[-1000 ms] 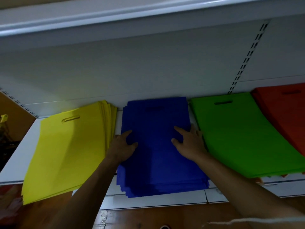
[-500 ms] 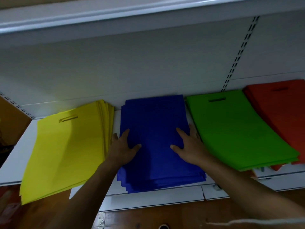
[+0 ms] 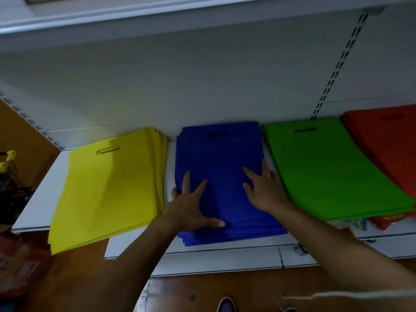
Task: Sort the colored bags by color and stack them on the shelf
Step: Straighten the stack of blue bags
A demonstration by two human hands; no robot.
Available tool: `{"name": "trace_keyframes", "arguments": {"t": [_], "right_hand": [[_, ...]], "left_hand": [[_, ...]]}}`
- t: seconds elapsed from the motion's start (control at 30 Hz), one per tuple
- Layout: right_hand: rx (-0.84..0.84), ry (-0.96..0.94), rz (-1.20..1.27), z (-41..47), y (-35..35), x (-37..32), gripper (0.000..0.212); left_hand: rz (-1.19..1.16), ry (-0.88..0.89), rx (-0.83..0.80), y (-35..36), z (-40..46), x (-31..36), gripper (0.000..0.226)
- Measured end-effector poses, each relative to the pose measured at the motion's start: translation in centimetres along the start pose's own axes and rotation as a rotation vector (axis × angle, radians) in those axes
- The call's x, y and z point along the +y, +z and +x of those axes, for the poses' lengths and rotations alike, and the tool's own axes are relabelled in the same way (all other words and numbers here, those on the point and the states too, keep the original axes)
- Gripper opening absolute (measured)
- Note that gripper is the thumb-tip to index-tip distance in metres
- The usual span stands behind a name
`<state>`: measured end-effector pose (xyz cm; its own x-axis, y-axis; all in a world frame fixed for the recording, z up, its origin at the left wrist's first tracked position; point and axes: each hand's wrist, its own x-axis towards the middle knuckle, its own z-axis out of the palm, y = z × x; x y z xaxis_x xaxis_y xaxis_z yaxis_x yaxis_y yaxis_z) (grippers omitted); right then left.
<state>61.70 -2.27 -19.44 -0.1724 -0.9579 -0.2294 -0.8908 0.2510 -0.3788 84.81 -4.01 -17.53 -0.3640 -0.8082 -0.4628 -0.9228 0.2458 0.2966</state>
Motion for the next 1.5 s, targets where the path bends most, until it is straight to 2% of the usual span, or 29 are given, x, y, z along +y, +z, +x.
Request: {"name": "trace_keyframes", "arguments": {"t": [0.13,0.27,0.4,0.47,0.57,0.67,0.83,1.0,1.07,1.13,1.23,1.27,1.5], "right_hand": [[-0.006,-0.039,-0.055,-1.2,0.0,0.2,0.075],[-0.094,-0.212,-0.139,-3.8,-0.7,0.2,0.102],[-0.234,-0.401,-0.293,-5.7,-0.7,0.7,0.118],[-0.226,-0.389,-0.343,-6.0,-0.3,1.1,0.118],[-0.182,-0.218,-0.249,-5.8,-0.4,1.4,0.117],[-0.2,-0.135,-0.178,-5.9,-0.5,1.0,0.116],[-0.174,-0.033,-0.088,-5.6,-0.1,1.1,0.118],[-0.193,-0.186,-0.14,-6.4,0.3,0.8,0.108],[-0.182,-0.187,-0.15,-5.9,-0.1,1.5,0.108],[-0.182,-0.15,-0.164,-5.2,-0.4,2.1,0.113],[-0.253,-0.19,-0.289,-5.4,-0.1,1.8,0.126],[-0.253,-0.203,-0.318,-5.5,0.2,1.8,0.128],[-0.235,-0.201,-0.211,-5.4,0.0,2.4,0.118]], "left_hand": [[0.005,-0.013,-0.002,0.7,-0.7,0.4,0.135],[0.062,-0.026,0.061,1.9,-1.5,0.2,0.14],[0.2,-0.015,0.122,3.7,-2.6,1.5,0.14],[0.187,-0.026,0.178,4.1,-2.6,1.5,0.133],[0.093,-0.094,0.255,4.2,-2.3,0.6,0.127],[-0.021,-0.161,0.273,3.8,-2.2,-0.2,0.124],[-0.074,-0.112,0.332,3.3,-2.5,-0.1,0.105],[-0.075,-0.146,0.327,3.2,-2.7,-1.5,0.09],[-0.035,-0.127,0.292,3.3,-2.9,-1.4,0.088],[0.012,-0.085,0.275,3.8,-3.3,-0.5,0.095],[0.119,-0.066,0.275,4.4,-3.3,0.3,0.129],[0.138,-0.066,0.271,4.5,-3.2,0.3,0.135],[0.004,-0.056,0.313,4.4,-3.0,-0.4,0.128]]}}
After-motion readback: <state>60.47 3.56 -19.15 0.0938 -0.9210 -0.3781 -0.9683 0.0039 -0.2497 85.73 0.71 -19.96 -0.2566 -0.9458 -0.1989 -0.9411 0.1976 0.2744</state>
